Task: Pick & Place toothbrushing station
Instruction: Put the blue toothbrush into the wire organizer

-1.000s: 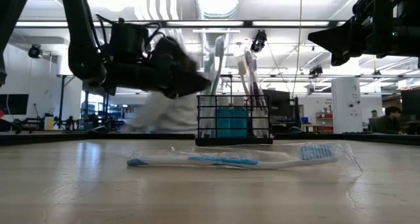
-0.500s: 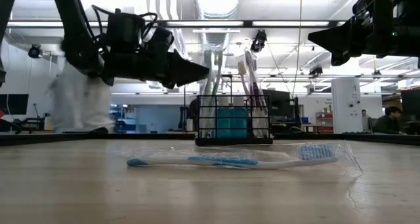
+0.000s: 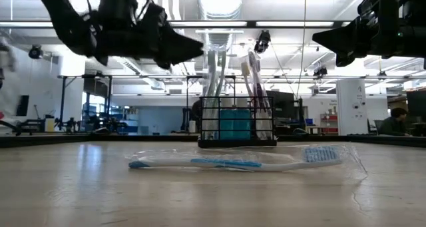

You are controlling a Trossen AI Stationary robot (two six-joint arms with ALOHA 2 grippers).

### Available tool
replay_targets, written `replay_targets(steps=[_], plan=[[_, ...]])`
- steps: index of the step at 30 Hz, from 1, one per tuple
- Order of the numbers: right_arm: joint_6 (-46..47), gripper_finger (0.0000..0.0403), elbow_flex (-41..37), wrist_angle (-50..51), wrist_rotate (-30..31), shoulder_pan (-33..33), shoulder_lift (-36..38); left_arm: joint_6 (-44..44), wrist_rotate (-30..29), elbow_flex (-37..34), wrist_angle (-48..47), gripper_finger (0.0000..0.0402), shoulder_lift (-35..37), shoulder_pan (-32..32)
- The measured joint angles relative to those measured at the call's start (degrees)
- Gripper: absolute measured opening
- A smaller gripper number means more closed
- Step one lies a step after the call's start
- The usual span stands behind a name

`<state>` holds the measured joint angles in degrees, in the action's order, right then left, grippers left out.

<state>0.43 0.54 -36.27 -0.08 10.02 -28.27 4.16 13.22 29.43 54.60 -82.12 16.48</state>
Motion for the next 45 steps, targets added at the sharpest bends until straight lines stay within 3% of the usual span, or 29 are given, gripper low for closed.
replay_targets(steps=[5,8,11,17,20,28,35,40,45], plan=[[0.0,0.0008,0.0,0.0,0.0,0.0,0.0,0.7,0.0,0.0,-9.6,0.0242,9.5,-1.2],[0.0,0.0008,0.0,0.0,0.0,0.0,0.0,3.1,0.0,0.0,-14.9,0.0215,15.2,-3.5],[0.0,0.0008,0.0,0.0,0.0,0.0,0.0,3.5,-0.1,0.0,-20.6,0.0164,20.5,-6.4],[0.0,0.0008,0.0,0.0,0.0,0.0,0.0,3.1,-1.1,0.0,-28.3,0.0023,25.9,-12.9],[0.0,0.0008,0.0,0.0,0.0,0.0,0.0,2.4,-2.0,0.0,-30.0,0.0011,25.7,-16.4],[0.0,0.0008,0.0,0.0,0.1,0.0,0.0,-2.8,-6.0,-0.1,-29.9,0.0006,20.7,-24.9],[0.2,0.0008,0.0,0.0,0.1,0.0,0.0,-10.3,-6.1,3.1,-27.9,0.0003,10.3,-29.8],[2.4,0.0008,0.0,1.6,0.1,0.0,0.0,-11.2,-7.5,11.7,-31.3,0.0013,-0.1,-34.8],[2.4,0.0008,0.0,4.4,0.1,0.0,0.0,-20.1,-20.0,26.8,-48.5,0.0038,-10.0,-37.1]])
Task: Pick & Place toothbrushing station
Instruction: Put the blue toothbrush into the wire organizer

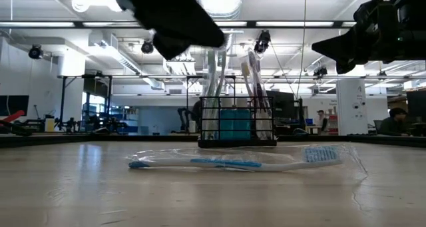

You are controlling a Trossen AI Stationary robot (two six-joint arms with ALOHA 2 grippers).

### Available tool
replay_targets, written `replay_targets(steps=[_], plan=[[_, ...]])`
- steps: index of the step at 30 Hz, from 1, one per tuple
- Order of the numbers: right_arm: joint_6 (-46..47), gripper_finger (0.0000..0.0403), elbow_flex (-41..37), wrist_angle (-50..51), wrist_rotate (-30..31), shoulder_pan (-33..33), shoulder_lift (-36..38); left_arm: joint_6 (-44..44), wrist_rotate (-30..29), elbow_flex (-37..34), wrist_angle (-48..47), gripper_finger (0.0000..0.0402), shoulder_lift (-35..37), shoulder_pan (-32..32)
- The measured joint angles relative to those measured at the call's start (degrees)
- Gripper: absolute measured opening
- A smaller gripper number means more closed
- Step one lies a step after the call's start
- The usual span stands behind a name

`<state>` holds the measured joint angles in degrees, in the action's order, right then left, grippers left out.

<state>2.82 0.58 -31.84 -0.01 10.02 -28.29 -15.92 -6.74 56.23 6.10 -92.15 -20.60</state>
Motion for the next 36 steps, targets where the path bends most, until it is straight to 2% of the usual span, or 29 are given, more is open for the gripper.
replay_targets(steps=[3,13,19,22,27,36], plan=[[-0.2,0.0008,0.0,0.1,0.0,0.0,0.0,-4.8,-1.2,10.2,-11.6,0.0065,-6.4,-0.1],[-3.1,0.0008,0.0,-0.4,0.0,0.0,0.0,-4.6,0.1,45.0,-41.7,0.0195,-29.3,-0.6],[-3.5,0.0008,0.0,-2.6,0.0,0.0,0.0,-2.9,0.0,58.9,-53.2,0.0238,-39.3,0.2],[-3.5,0.0008,0.0,-2.9,0.0,0.0,0.0,-2.8,1.2,61.5,-55.5,0.0246,-41.5,0.7],[-3.4,0.0008,0.0,-3.1,0.0,0.0,0.0,-2.7,2.9,61.4,-55.8,0.0246,-43.1,1.1],[-2.8,0.0008,0.0,-3.2,0.0,0.0,0.0,-0.4,5.7,56.5,-51.1,0.0241,-43.3,2.2]])
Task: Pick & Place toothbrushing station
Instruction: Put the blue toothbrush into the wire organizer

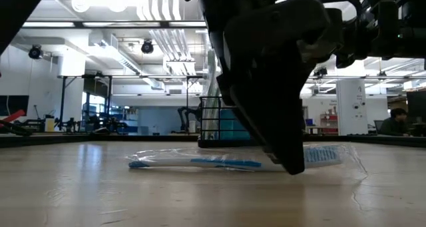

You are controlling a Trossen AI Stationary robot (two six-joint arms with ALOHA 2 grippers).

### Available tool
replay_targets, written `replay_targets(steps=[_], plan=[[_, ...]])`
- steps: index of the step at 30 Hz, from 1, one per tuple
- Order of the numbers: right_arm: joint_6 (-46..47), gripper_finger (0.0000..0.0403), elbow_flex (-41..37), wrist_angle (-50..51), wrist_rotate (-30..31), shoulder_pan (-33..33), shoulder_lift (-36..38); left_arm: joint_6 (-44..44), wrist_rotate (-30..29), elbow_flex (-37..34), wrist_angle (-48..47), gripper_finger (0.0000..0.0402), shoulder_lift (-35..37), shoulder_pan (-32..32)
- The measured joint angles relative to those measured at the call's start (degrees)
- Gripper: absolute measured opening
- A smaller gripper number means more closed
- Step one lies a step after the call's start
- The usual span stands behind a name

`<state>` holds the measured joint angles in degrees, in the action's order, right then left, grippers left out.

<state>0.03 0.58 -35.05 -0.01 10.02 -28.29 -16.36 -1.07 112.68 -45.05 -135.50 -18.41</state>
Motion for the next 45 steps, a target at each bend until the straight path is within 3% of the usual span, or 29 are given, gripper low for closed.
replay_targets(steps=[7,16,25,30,34,39,45], plan=[[0.2,0.0008,0.0,0.3,0.0,0.0,0.0,3.0,2.6,-2.7,1.5,0.0193,0.2,0.9],[0.4,0.0008,0.0,0.5,0.0,0.0,0.0,8.0,2.9,-3.1,1.0,0.0016,1.4,1.2],[0.9,0.0008,0.0,0.5,-0.1,0.0,0.0,14.5,4.2,-3.8,-2.1,0.0006,4.5,1.0],[0.9,0.0008,0.0,1.3,-0.2,0.0,0.0,17.8,1.9,-6.6,0.8,0.0002,12.6,1.2],[0.9,0.0008,0.0,1.8,-0.2,0.0,0.0,17.6,0.3,-17.3,8.6,0.0001,22.9,1.3],[0.9,0.0008,0.0,1.8,-0.4,0.0,0.0,14.3,-2.8,-37.1,23.3,0.0001,41.7,1.3],[1.1,0.0008,0.0,1.5,-0.4,0.0,0.0,10.5,-12.1,-61.9,38.5,0.0001,66.1,1.4]])
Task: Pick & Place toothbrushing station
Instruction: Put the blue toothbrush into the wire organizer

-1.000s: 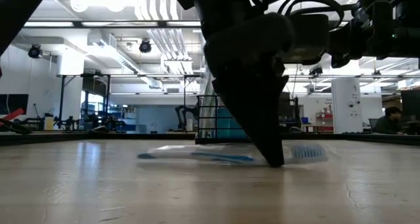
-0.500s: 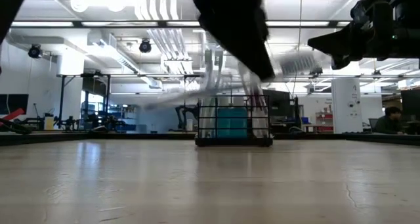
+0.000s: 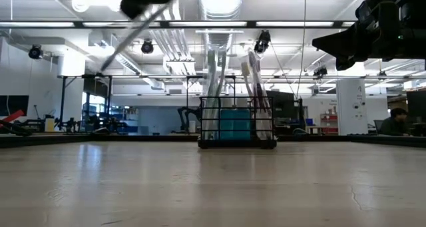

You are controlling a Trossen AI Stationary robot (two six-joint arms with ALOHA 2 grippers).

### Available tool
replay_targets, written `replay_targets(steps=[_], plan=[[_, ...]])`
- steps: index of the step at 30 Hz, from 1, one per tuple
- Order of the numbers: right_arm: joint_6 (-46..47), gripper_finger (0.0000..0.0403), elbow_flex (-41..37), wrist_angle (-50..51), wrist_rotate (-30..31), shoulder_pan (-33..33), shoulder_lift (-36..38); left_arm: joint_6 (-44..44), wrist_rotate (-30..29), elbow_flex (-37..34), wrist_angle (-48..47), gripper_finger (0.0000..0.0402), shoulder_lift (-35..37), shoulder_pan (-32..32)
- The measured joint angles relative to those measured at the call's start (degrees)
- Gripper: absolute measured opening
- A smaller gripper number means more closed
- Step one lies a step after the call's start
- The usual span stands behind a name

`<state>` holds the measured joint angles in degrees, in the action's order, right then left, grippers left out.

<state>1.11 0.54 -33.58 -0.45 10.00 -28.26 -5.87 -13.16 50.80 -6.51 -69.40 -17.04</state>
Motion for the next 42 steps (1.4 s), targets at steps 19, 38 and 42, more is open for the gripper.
replay_targets(steps=[19,38,42], plan=[[0.4,0.0008,0.0,-0.2,0.0,0.0,0.0,-2.4,-18.2,-36.4,9.0,0.0000,54.1,0.1],[0.4,0.0008,0.0,0.0,0.0,0.0,0.0,0.2,-21.5,-44.7,4.8,0.0000,68.7,0.1],[0.4,0.0008,0.0,0.0,0.1,0.0,0.0,0.4,-23.5,-44.7,4.5,0.0000,69.0,0.1]])
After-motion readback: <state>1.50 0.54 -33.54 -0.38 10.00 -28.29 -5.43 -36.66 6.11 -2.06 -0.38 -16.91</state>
